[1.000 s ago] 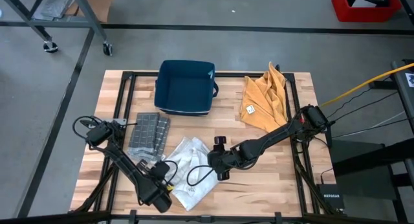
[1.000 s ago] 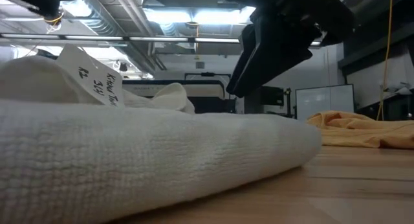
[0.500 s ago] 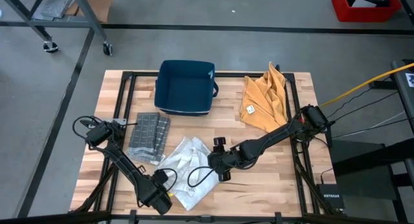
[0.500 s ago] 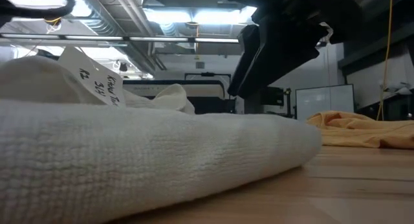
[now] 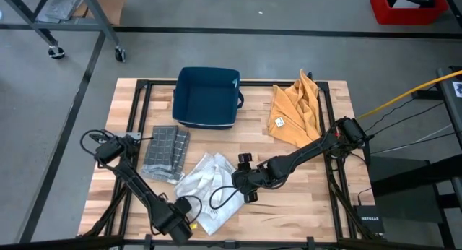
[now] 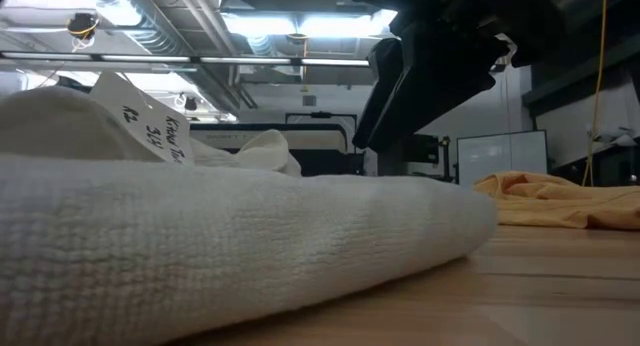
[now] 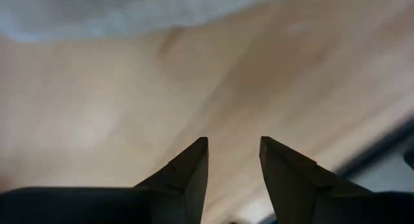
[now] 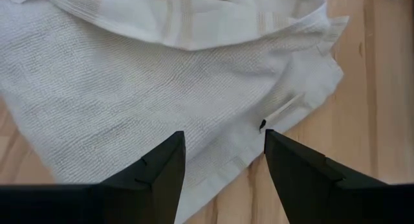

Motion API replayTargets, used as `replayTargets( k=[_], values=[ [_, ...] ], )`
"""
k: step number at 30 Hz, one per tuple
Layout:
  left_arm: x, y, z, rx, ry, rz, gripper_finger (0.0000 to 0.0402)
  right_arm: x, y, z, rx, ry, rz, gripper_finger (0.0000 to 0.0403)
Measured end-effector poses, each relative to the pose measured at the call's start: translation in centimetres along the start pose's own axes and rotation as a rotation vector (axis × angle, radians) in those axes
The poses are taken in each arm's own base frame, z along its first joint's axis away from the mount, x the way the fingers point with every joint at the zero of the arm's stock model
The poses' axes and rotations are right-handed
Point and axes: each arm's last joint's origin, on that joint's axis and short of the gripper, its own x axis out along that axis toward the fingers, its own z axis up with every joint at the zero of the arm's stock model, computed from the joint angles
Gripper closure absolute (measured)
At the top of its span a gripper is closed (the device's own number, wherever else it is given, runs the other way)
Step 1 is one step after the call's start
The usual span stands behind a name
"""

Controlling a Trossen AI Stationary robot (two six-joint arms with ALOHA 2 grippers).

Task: Fold towel
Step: Fold the white patterned towel

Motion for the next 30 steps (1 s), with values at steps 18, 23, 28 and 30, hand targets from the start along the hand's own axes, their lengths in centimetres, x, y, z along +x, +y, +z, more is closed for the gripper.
replayTargets(
  k=[18, 23, 28, 30],
  values=[
    [-1.3, -4.4, 0.1, -0.083, -0.576, -0.431, 0.0272, 0.0, 0.2, 0.0, -0.001, 0.009, 0.066, 0.0189],
    [-1.6, -4.2, 1.0, -0.088, -0.725, -0.397, 0.0273, 0.0, 0.3, -0.1, -0.002, 0.015, 0.106, 0.0189],
    [-1.8, -4.0, 2.4, -0.038, -0.779, -0.346, 0.0273, 0.0, 0.3, 0.0, 0.000, 0.010, 0.107, 0.0189],
    [-1.8, -3.9, 3.0, 0.000, -0.790, -0.321, 0.0273, 0.0, 0.3, 0.0, 0.000, 0.010, 0.107, 0.0189]
  ],
)
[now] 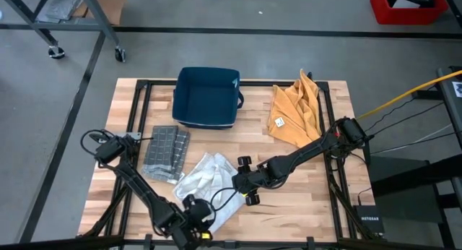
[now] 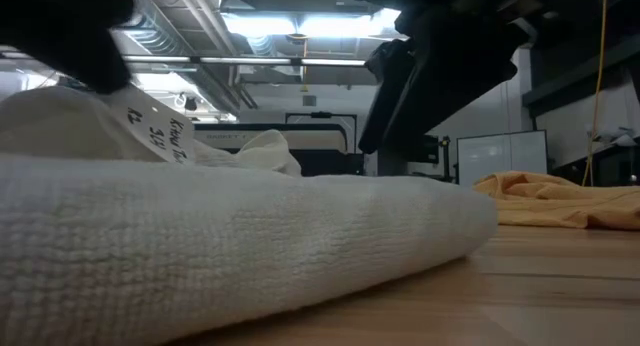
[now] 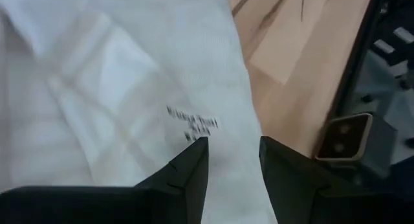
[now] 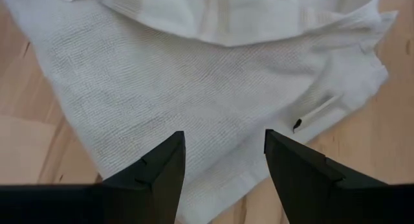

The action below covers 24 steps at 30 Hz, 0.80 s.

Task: Fold towel
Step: Fold the white patterned towel

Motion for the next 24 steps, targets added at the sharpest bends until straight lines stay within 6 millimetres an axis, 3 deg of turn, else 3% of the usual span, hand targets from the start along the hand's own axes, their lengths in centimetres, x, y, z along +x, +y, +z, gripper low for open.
replayTargets(
  k=[14, 24],
  values=[
    [0.5, 0.2, 0.5, 0.285, 0.079, -0.021, 0.0273, 0.0, 0.0, 0.0, 0.001, -0.001, 0.000, 0.0189],
    [-1.0, 0.7, 1.8, 0.493, 0.156, 0.119, 0.0273, 0.0, 0.0, 0.0, 0.002, -0.002, 0.000, 0.0189]
  ],
)
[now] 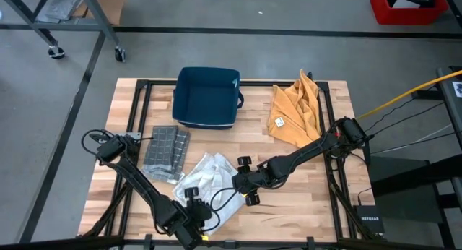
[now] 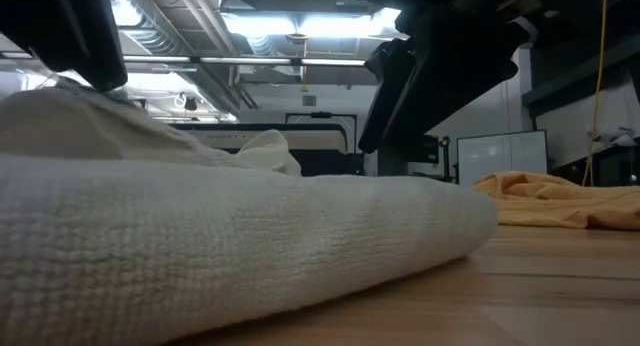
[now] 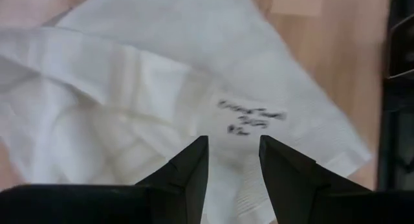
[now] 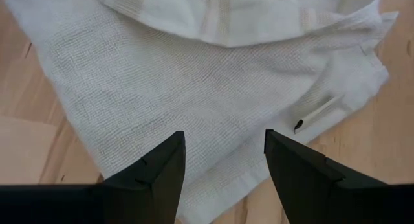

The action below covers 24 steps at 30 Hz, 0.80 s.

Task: Fold towel
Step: Fold the white patterned towel

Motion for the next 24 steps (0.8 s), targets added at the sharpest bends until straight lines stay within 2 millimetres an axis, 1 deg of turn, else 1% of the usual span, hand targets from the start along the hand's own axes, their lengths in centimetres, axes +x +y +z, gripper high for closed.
replayTargets(
  k=[6, 18, 24],
  values=[
    [-0.27, 0.25, -0.09, 0.064, 0.024, 0.026, 0.0273, 0.00, 0.00, 0.03, 0.001, -0.003, 0.000, 0.0189],
    [-0.29, 0.17, -0.16, 0.069, 0.045, 0.007, 0.0273, 0.00, 0.04, 0.29, 0.006, -0.029, 0.004, 0.0189],
    [-0.29, -0.02, -0.23, 0.060, 0.081, -0.038, 0.0273, -0.02, 0.07, 0.59, 0.012, -0.060, 0.008, 0.0189]
  ],
)
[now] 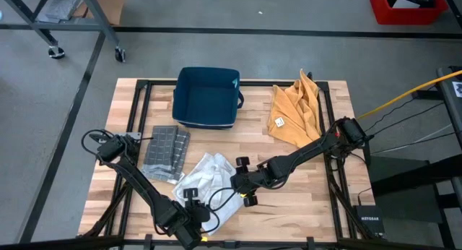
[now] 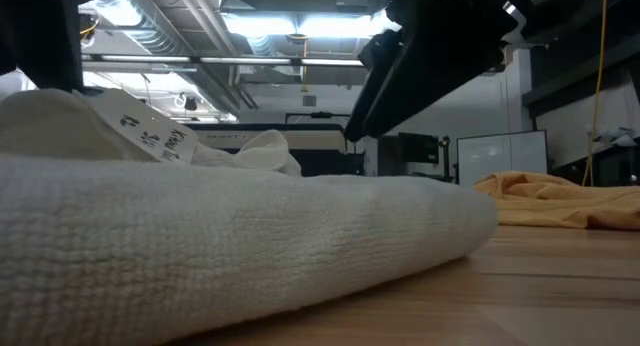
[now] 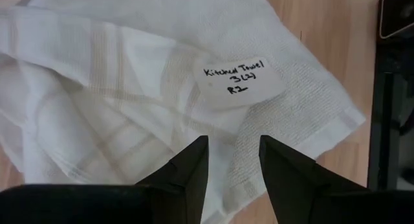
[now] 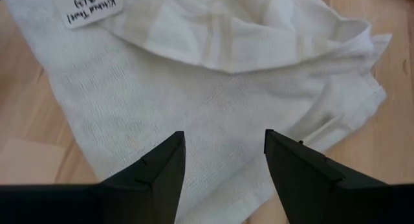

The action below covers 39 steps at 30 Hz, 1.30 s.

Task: Fold towel
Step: Fold the white patterned towel

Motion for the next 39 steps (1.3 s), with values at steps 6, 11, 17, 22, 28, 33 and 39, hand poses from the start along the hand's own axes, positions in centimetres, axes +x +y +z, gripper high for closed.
replayTargets(
  k=[6, 11, 17, 22, 28, 33, 39],
  values=[
    [0.8, 0.1, -0.1, 0.006, 0.015, 0.022, 0.0273, 0.0, 0.0, 0.1, 0.002, -0.013, 0.002, 0.0189],
    [2.6, 0.0, -0.3, 0.029, 0.036, 0.056, 0.0273, 0.0, 0.0, 0.1, 0.002, -0.012, 0.001, 0.0189],
    [2.8, 0.7, 0.3, -0.066, -0.024, 0.130, 0.0273, 0.0, 0.0, 0.1, 0.002, -0.012, 0.001, 0.0189],
    [2.7, 1.3, -0.1, -0.177, 0.002, 0.181, 0.0282, 0.0, 0.0, 0.1, 0.002, -0.013, -0.008, 0.0189],
    [1.9, 2.3, -1.8, -0.468, 0.052, 0.338, 0.0361, 0.0, 0.0, 0.1, 0.002, -0.012, -0.008, 0.0189],
    [1.1, 1.7, -2.9, -0.663, 0.035, 0.358, 0.0391, 0.0, 0.0, 0.1, 0.001, -0.011, -0.009, 0.0189],
    [0.6, 0.9, -3.9, -0.763, 0.076, 0.339, 0.0397, 0.0, 0.0, 0.1, 0.001, -0.011, -0.009, 0.0189]
  ],
)
